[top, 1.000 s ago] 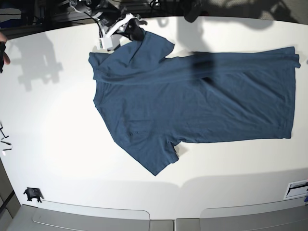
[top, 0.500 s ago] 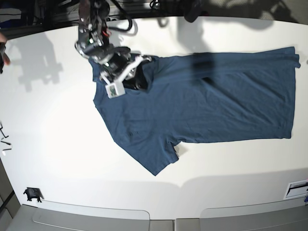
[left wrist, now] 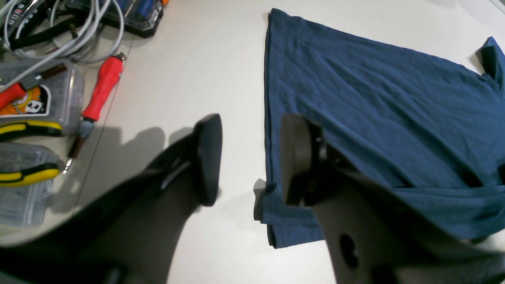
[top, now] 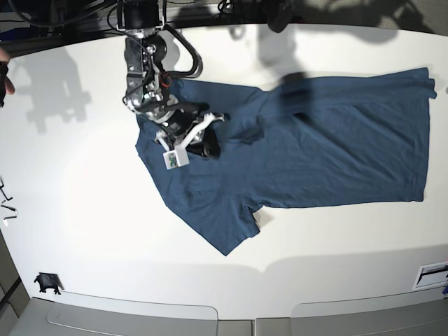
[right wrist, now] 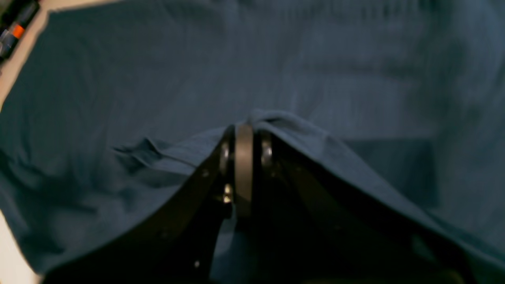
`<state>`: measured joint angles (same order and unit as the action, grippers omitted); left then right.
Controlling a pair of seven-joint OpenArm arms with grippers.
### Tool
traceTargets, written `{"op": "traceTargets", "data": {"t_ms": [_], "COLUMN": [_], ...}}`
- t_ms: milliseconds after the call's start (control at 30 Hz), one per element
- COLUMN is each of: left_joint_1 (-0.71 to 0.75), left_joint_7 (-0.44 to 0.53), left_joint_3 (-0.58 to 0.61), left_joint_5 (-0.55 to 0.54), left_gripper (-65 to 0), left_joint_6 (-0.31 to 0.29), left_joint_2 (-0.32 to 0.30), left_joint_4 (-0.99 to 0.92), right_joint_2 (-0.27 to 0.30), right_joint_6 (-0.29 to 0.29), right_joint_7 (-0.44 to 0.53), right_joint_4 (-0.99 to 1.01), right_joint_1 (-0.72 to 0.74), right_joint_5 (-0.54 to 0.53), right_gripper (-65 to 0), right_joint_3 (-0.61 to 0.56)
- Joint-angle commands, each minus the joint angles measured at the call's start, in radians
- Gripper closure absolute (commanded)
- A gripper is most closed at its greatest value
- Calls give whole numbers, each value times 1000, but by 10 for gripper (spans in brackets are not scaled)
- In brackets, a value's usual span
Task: Fold the T-shirt properly
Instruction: 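Grasp the sleeve and side edge with the right gripper, then fold the grasped sleeve side inward toward the shirt center with the right gripper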
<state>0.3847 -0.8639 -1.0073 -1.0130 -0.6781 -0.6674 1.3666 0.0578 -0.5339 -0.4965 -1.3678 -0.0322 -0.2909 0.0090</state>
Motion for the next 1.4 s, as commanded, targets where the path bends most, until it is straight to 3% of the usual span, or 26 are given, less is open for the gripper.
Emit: {"op": "traceTargets", "data": {"t_ms": [0, 467, 600, 700, 900, 1033, 1100, 1133, 1200, 1233, 1267, 1367], "left_joint_1": [0, 1, 0, 0, 0, 0, 0, 0, 0, 0, 0, 0], "left_joint_7": [27, 27, 27, 27, 27, 27, 27, 23, 8, 0, -8, -23], "left_joint_3": [-11, -11, -11, -11, -11, -11, -9, -3, 18, 34, 55, 131], "left_joint_5": [-24, -24, -24, -24, -24, -28, -34, -36, -36, -36, -37, -47], "left_gripper": [-225, -224, -224, -224, -224, -224, -221, -201, -111, -57, -8, 0], "left_joint_6": [-3, -3, -3, -3, -3, -3, -4, -4, -20, -20, -20, -20], "left_joint_2": [-31, -22, -22, -22, 1, 34, 50, 56, 68, 72, 72, 71], "left_joint_4": [17, 17, 17, 17, 17, 17, 17, 17, 17, 17, 17, 17], "right_joint_2": [0, 0, 0, 0, 0, 0, 1, 1, 2, 3, 3, 3], "right_joint_6": [-9, -8, -8, 4, 33, 31, 1, -42, -145, -164, -164, -164], "right_joint_7": [31, 31, 32, 32, 24, -51, -111, -133, -187, -224, -262, -400], "right_joint_4": [-16, -16, -16, -17, -18, -21, -24, -30, -42, -49, -56, -78], "right_joint_1": [31, 93, 93, 102, 125, 144, 149, 148, 148, 148, 148, 148], "right_joint_5": [-23, -22, -23, -27, -42, -139, -206, -243, -325, -379, -439, -612], "right_gripper": [0, 0, -202, -255, -255, -254, -254, -251, -208, -169, -123, 0], "right_joint_3": [2, 14, 34, 53, 123, 205, 251, 275, 320, 340, 358, 402]}}
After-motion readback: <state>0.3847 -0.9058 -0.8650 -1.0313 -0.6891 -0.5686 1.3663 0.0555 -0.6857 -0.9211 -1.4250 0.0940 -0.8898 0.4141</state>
